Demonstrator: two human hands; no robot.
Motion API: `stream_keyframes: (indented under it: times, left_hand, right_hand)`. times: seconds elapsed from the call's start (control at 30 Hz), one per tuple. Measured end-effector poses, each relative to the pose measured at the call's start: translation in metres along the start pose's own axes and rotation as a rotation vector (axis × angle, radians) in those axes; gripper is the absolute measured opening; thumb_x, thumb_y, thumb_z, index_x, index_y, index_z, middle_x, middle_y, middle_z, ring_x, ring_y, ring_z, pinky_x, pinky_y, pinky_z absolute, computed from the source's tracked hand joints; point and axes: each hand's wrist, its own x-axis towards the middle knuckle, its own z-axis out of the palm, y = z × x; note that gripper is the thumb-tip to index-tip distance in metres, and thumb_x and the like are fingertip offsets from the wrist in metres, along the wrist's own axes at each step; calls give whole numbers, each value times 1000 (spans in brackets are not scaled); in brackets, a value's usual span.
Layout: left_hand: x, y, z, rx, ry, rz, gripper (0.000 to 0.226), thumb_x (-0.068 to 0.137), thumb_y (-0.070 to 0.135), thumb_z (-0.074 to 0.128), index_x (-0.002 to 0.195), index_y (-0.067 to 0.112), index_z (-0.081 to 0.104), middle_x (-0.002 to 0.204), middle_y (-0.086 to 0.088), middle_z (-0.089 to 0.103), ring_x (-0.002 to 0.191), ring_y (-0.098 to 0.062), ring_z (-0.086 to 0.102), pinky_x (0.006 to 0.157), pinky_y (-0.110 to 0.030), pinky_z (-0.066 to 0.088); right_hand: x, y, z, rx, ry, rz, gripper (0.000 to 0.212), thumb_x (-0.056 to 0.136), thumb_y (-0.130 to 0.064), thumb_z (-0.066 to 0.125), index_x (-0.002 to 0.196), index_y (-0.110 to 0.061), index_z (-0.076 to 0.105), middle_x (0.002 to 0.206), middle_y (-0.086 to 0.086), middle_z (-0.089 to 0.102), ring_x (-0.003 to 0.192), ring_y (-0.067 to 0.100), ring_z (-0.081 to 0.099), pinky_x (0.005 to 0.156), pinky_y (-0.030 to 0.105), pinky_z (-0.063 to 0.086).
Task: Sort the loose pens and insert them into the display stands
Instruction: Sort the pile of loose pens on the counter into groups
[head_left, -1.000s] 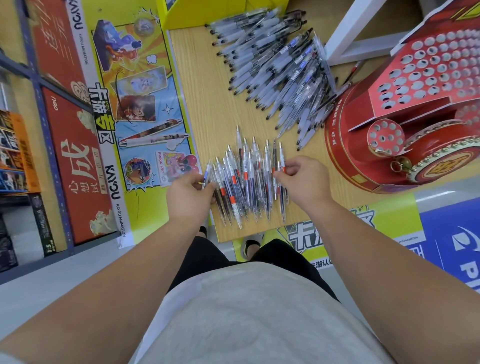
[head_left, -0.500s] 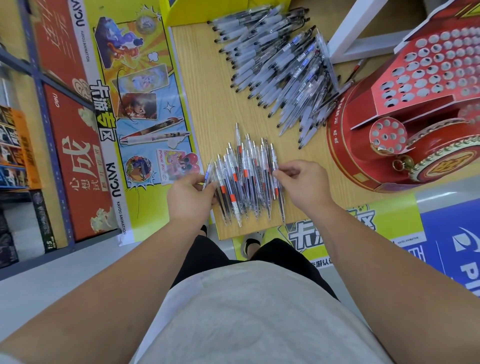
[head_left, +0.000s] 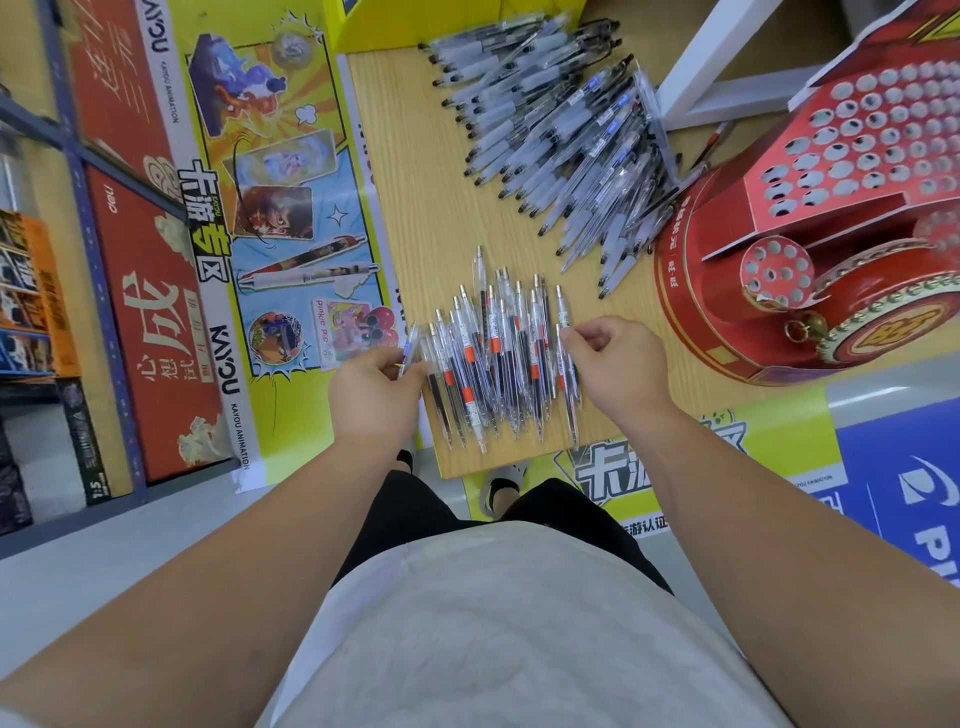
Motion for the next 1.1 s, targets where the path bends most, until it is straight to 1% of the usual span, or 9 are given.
stream_keyframes:
  times: [0.17, 0.3, 0.4, 0.5, 0.67, 0.83, 0.93, 1.03, 1.1]
  left_hand:
    - [-5, 21, -10, -21, 11, 85, 8, 94, 31, 66, 97, 38, 64, 78, -1, 68, 71, -27, 71, 72, -49, 61]
    - [-17, 62, 0, -122, -211, 100, 17, 102, 29, 60, 112, 18, 67, 73, -4, 70, 54, -14, 68, 61, -39, 60]
    - [-27, 87, 20, -141, -386, 95, 19, 103, 32, 57, 103, 16, 66, 78, -7, 75, 65, -30, 73, 61, -45, 59]
    - [-39, 108, 43, -195, -447, 43, 25, 104, 30, 53, 101, 7, 59, 92, -28, 70, 76, -44, 71, 57, -46, 60]
    - [-59, 132, 81, -160, -532, -15, 24, 106, 25, 50, 104, 1, 54, 83, -14, 69, 57, -19, 69, 54, -33, 59]
    - [-69, 137, 113, -88, -588, -21, 28, 105, 27, 52, 103, 0, 62, 85, -11, 66, 73, -22, 67, 67, -40, 64]
    - [-64, 137, 117, 27, -494, 55, 14, 103, 28, 55, 103, 21, 67, 98, -2, 71, 79, -17, 70, 71, -42, 60]
    - [-53, 132, 103, 142, -324, 171, 13, 101, 29, 57, 110, 24, 65, 98, 5, 66, 67, -13, 63, 57, -27, 48]
    - [-48, 125, 91, 203, -242, 218, 11, 100, 28, 58, 110, 25, 64, 100, 7, 65, 72, -13, 61, 63, -27, 48]
  right_hand:
    - [-2, -11, -6, 63, 80, -30, 27, 98, -41, 60, 83, -21, 71, 68, -13, 62, 64, 2, 56, 59, 23, 40]
    - [-10, -32, -19, 294, -110, -43, 20, 94, -36, 67, 81, -22, 75, 69, -1, 68, 62, 7, 58, 65, 27, 51]
    - [-18, -41, -26, 452, -236, -73, 9, 91, -26, 73, 82, -26, 76, 69, 2, 70, 59, 8, 58, 62, 31, 51]
    - [-23, -30, -36, 526, -219, -111, 7, 86, -19, 78, 86, -25, 76, 78, 1, 74, 66, 14, 66, 63, 33, 55]
    - [-23, 7, -58, 273, -83, -175, 15, 73, -21, 86, 82, -25, 75, 88, -4, 66, 70, 12, 62, 68, 23, 47]
    - [-21, 31, -64, 126, -29, -147, 17, 73, -27, 80, 69, -27, 64, 77, -8, 63, 73, 12, 60, 65, 30, 45]
    - [-11, 49, -67, 64, -5, -22, 7, 76, -28, 76, 77, -24, 71, 75, -10, 69, 74, 13, 65, 69, 33, 54]
    - [0, 67, -69, -87, 26, 24, 6, 82, -30, 72, 80, -24, 72, 77, -7, 71, 77, 19, 67, 69, 36, 56]
    - [5, 73, -67, -211, 52, 7, 12, 86, -32, 66, 88, -22, 74, 82, -4, 72, 81, 24, 68, 67, 35, 56]
